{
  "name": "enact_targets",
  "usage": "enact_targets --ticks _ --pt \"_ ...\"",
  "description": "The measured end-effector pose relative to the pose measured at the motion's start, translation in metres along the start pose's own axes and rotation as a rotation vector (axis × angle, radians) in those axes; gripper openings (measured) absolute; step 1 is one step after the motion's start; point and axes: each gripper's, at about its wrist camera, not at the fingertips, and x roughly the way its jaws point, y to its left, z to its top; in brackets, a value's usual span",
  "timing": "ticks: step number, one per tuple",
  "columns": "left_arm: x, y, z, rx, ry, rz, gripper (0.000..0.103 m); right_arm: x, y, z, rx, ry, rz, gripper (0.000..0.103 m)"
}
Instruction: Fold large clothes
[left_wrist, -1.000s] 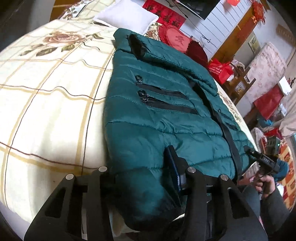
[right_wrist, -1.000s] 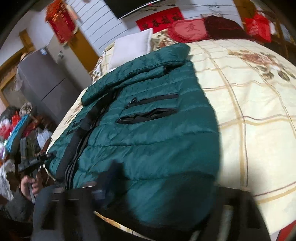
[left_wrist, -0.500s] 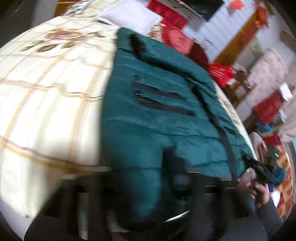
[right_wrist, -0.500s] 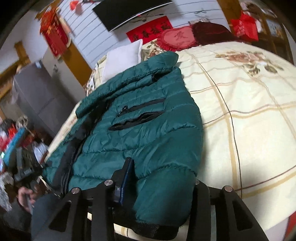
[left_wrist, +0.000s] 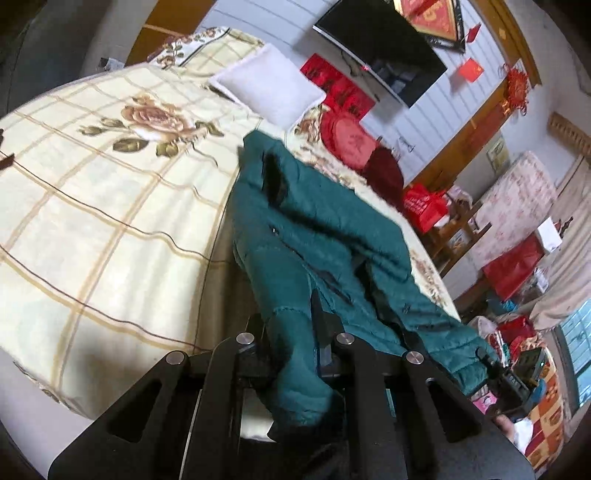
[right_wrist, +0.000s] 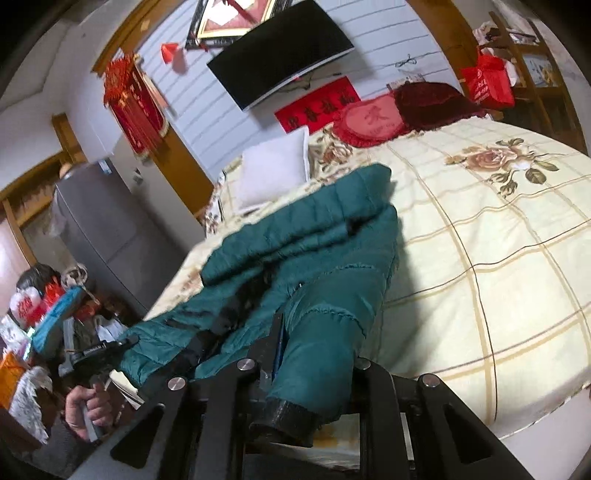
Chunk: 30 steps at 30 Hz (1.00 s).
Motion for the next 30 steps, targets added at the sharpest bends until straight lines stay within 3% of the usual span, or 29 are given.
enact_targets --ticks 9,16,22,30 --pt "-0.04 -0.003 -0.022 0.013 -0.02 -0.015 0.011 -0.037 0.014 -0.022 0.017 -0.016 -0.017 0.017" --pt "-0.079 -0.016 -0.035 0.027 -0.083 -0.031 0.011 -0.066 0.033 -0.021 -0.026 -0.067 -0.07 0.017" --pt "-0.095 -0.022 -0.045 0.057 -0.089 -0.021 0.011 -0.084 0.041 -0.023 -0.036 -0.096 -0.089 0.017" --pt "-0.101 -0.03 -0.03 0.011 -0.141 -0.034 0.011 -0.093 0.047 -0.014 -0.038 -0.152 -0.086 0.017"
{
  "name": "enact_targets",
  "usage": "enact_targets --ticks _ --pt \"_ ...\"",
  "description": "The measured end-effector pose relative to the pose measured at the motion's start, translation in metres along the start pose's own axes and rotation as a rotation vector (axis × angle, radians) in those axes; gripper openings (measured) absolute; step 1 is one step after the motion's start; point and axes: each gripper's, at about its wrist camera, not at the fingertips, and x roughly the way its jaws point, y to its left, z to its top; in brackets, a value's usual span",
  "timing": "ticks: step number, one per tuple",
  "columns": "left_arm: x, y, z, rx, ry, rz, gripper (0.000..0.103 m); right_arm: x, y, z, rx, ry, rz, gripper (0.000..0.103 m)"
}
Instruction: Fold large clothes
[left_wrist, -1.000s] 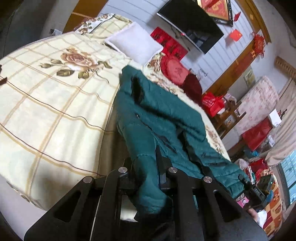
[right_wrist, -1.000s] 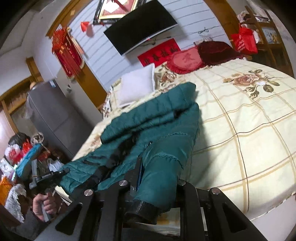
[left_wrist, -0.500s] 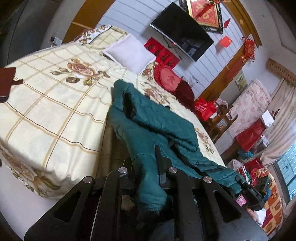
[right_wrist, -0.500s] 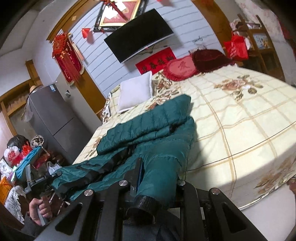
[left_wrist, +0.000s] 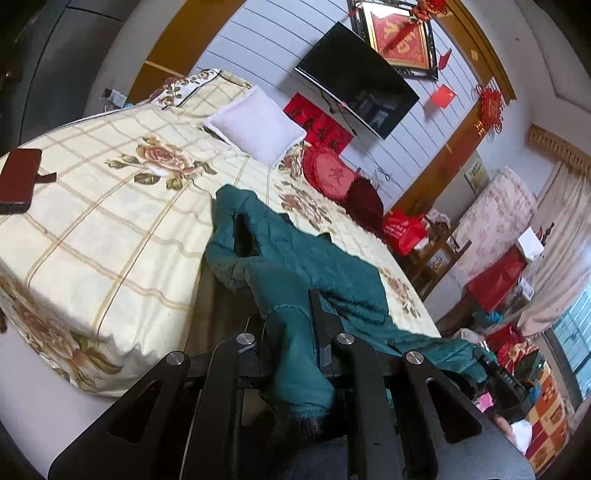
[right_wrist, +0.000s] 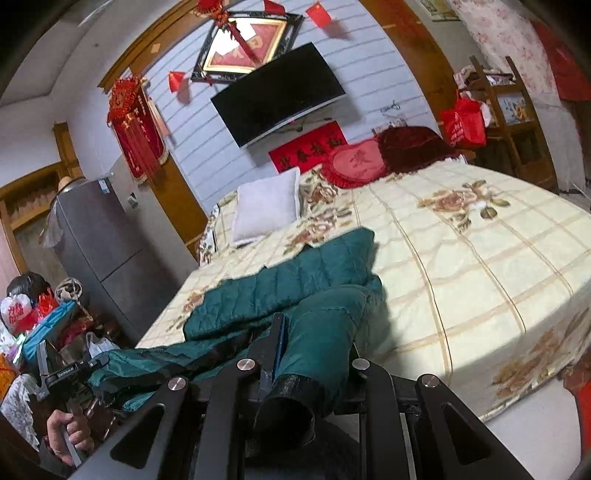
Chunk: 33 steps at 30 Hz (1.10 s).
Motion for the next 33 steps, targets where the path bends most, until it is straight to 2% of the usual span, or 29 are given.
enact_targets --ticks 3,8,16,20,23,28,33 --pt "0.005 -0.005 0.015 0.0 -0.032 0.004 0.011 0.016 0.002 0.023 -0.026 -0.026 -0.003 0.017" --pt "0.027 -0.011 0.041 -0.024 -0.083 0.029 0.011 0.036 0.006 0.043 -0.029 -0.062 -0.014 0.017" --pt "0.1 -0.021 0.1 0.007 -0.079 0.093 0.011 0.102 0.001 0.081 -0.013 -0.086 -0.093 0.017" --pt "0.149 -0.02 0.123 0.038 -0.06 0.157 0.011 0.152 -0.014 0.104 0.018 -0.063 -0.132 0.017" --pt "0.187 -0.008 0.133 0.044 -0.024 0.21 0.011 0.2 -0.028 0.12 0.07 -0.014 -0.147 0.017" --pt "0.235 0.015 0.148 -0.001 0.008 0.267 0.011 0.261 -0.033 0.137 0.058 0.05 -0.194 0.017" --pt "0.281 0.029 0.161 -0.001 0.047 0.33 0.011 0.309 -0.039 0.15 0.053 0.093 -0.233 0.017"
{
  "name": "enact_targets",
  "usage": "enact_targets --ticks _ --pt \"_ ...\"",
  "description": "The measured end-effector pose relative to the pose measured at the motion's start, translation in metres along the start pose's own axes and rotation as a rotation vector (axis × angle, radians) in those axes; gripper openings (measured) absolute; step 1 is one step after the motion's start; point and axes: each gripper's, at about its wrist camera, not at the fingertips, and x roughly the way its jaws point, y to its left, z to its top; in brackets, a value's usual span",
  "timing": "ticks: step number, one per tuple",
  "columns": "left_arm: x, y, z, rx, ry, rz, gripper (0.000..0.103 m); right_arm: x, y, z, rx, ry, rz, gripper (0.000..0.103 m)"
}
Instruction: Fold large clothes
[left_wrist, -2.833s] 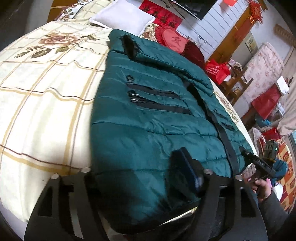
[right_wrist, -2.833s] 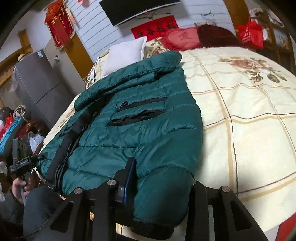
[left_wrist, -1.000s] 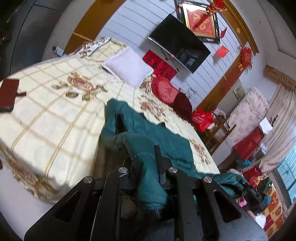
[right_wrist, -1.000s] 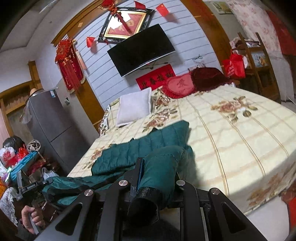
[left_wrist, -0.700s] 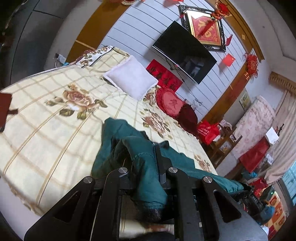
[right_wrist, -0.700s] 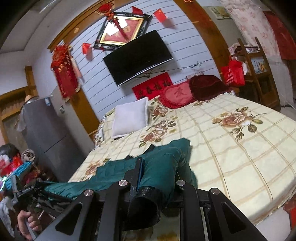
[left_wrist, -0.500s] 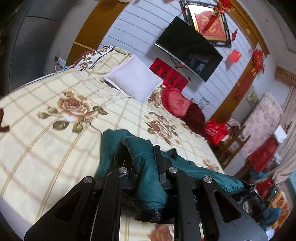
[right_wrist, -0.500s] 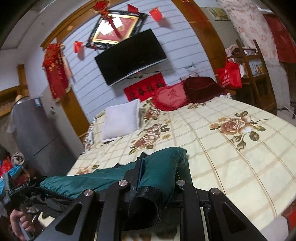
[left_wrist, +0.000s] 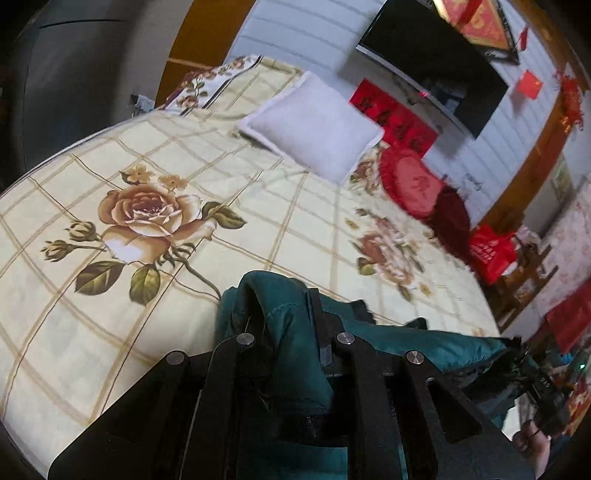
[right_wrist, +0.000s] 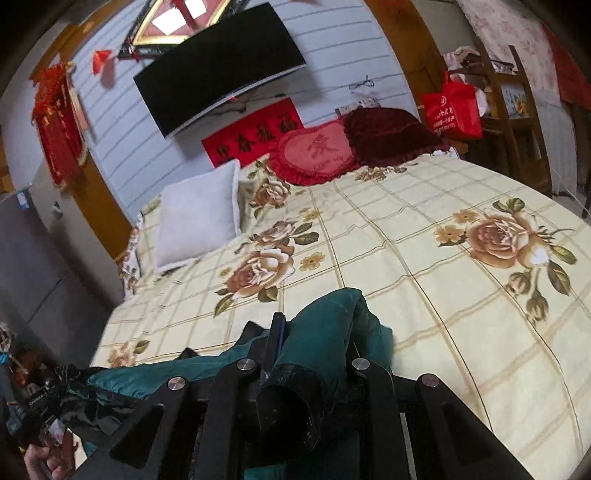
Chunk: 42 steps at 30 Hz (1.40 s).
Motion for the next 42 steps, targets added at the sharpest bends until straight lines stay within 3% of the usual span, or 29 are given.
enact_targets --ticks 6,13,20,25,29,31,32,33,34,35,37,42 --pt "0.055 0.001 -0.014 0.066 0.043 0.095 0.014 0.055 0.001 -0.004 -0.06 0.061 -0.064 0.017" --pt "0.082 -0.005 -0.029 0.156 0.03 0.093 0.015 0.096 -0.019 -0.027 -0.066 0.119 -0.077 0.021" --pt "0.093 0.013 -0.03 0.047 0.032 -0.003 0.016 0.105 -0.027 -0.034 -0.036 0.115 -0.041 0.023" --pt "0.087 0.011 -0.021 0.031 0.094 0.002 0.019 0.103 -0.036 -0.031 0.036 0.141 0.013 0.027" --pt "0.073 0.004 -0.007 0.061 0.149 0.022 0.023 0.09 -0.05 -0.02 0.183 0.203 0.082 0.037" --pt "0.059 -0.001 0.003 0.079 0.144 0.006 0.033 0.075 -0.053 -0.011 0.254 0.215 0.119 0.043" --pt "0.05 -0.004 0.009 0.09 0.137 -0.016 0.038 0.075 -0.053 -0.011 0.254 0.215 0.119 0.053" --pt "0.045 -0.006 0.013 0.096 0.134 -0.031 0.054 0.07 -0.052 -0.008 0.253 0.211 0.122 0.06" --pt "0.039 -0.008 0.016 0.102 0.13 -0.042 0.085 0.062 -0.05 -0.005 0.245 0.195 0.125 0.07" --pt "0.031 -0.012 0.02 0.121 0.1 -0.013 0.102 0.055 -0.048 -0.002 0.234 0.175 0.125 0.071" --pt "0.017 -0.018 0.026 0.144 0.041 0.006 0.103 0.041 -0.045 0.004 0.206 0.14 0.124 0.071" --pt "0.025 -0.042 0.026 0.193 0.071 -0.004 0.103 0.029 -0.02 0.012 0.044 0.117 0.045 0.071"
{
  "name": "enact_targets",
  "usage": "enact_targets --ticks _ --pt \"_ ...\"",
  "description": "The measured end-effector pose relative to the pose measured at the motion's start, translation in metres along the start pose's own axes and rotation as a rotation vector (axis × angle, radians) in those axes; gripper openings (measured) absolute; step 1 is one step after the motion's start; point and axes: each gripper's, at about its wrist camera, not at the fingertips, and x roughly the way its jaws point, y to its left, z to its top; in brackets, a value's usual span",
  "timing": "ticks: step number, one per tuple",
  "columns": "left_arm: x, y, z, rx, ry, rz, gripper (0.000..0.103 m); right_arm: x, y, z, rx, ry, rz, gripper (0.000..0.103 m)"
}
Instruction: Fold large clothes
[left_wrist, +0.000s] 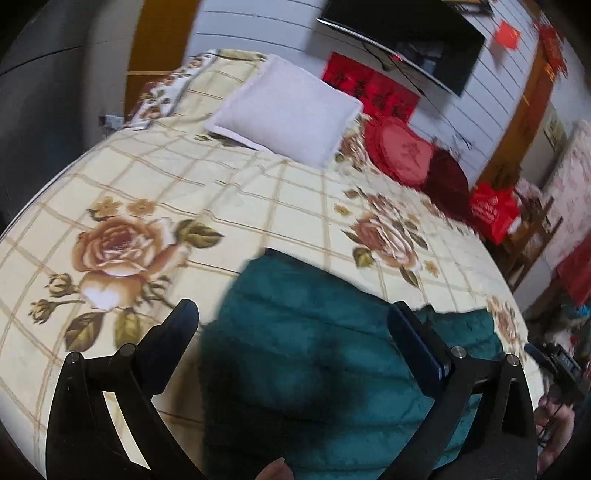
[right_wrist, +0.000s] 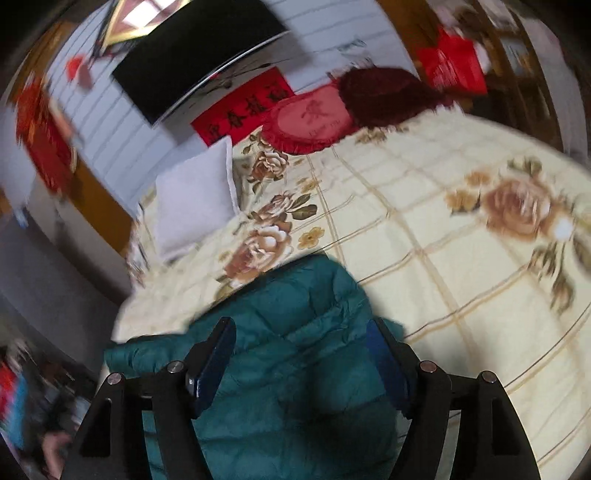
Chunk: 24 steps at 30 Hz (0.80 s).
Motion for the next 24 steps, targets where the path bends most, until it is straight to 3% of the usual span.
enact_targets --ticks 4,8,9,11,16,24 --pt "0.038 -0.034 -0.008 0.139 0.071 0.041 0.103 0.02 0.023 -0.007 -0.127 0.04 -0.047 0.071" --pt "0.092 -0.061 -0.023 0.361 0.149 0.267 0.103 0.069 0.046 -0.015 -0.246 0.146 -0.107 0.071" --pt "0.1 -0.061 -0.028 0.374 0.159 0.284 0.103 0.083 0.047 -0.017 -0.272 0.182 -0.129 0.071" --pt "0.111 -0.053 -0.033 0.34 0.169 0.275 0.103 0.107 0.045 -0.02 -0.309 0.228 -0.161 0.075" --pt "0.125 -0.036 -0.036 0.226 0.169 0.251 0.103 0.137 0.03 -0.02 -0.337 0.237 -0.176 0.091" --pt "0.14 -0.035 -0.037 0.203 0.166 0.289 0.103 0.165 0.023 -0.013 -0.342 0.274 -0.184 0.103"
